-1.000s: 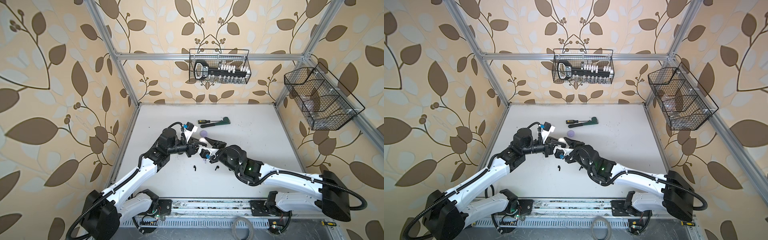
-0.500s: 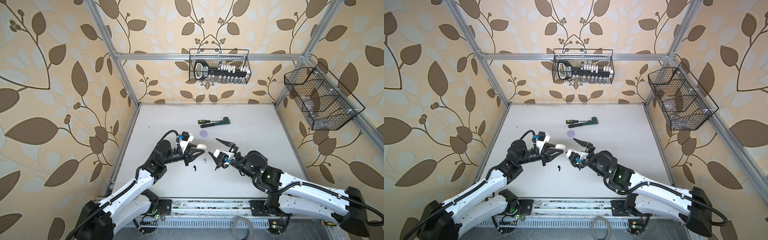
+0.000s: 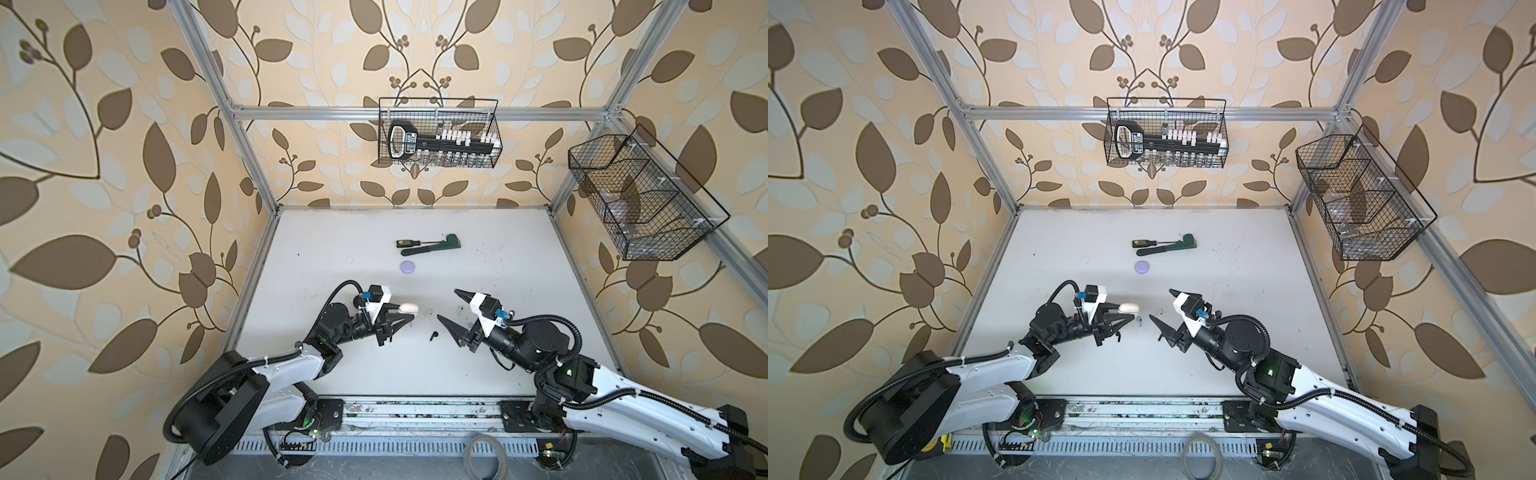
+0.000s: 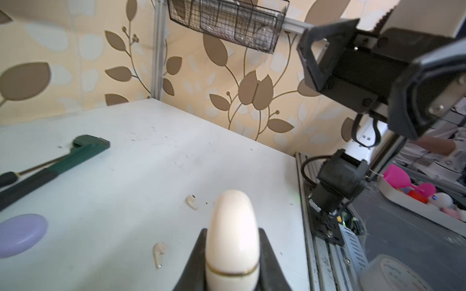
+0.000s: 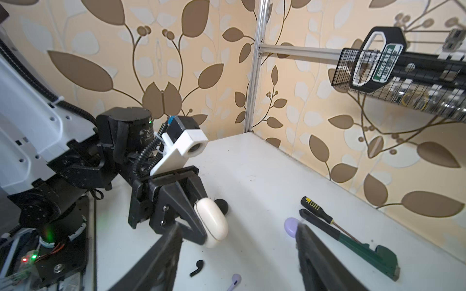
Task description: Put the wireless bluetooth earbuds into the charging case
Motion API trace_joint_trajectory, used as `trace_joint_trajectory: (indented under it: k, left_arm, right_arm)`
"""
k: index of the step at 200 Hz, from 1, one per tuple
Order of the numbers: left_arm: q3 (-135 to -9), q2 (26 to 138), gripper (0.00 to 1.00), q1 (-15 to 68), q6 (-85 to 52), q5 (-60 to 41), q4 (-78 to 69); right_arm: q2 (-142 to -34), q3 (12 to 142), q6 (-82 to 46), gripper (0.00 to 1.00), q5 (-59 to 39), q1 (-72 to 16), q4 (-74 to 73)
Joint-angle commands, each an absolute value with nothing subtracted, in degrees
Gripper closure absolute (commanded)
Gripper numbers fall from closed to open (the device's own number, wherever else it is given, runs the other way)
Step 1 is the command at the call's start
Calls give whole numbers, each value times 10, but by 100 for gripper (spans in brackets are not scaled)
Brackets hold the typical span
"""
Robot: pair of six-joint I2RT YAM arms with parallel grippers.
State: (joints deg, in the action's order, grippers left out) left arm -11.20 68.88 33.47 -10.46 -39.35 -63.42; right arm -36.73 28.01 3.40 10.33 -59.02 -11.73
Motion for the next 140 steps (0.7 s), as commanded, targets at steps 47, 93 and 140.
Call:
trace_joint_trajectory:
  k: [47, 93, 140]
  left_arm:
    - [-136, 671, 100, 352, -13, -479, -671]
    - [-133, 641, 100, 364, 10, -470, -627]
    - [-135, 604, 100, 379, 32, -481, -576]
  right_arm:
    - [-379, 290, 3, 28, 105, -592, -88]
    - [-374, 238, -14, 27, 89, -584, -157]
    - [-418, 221, -19, 30, 40, -585, -214]
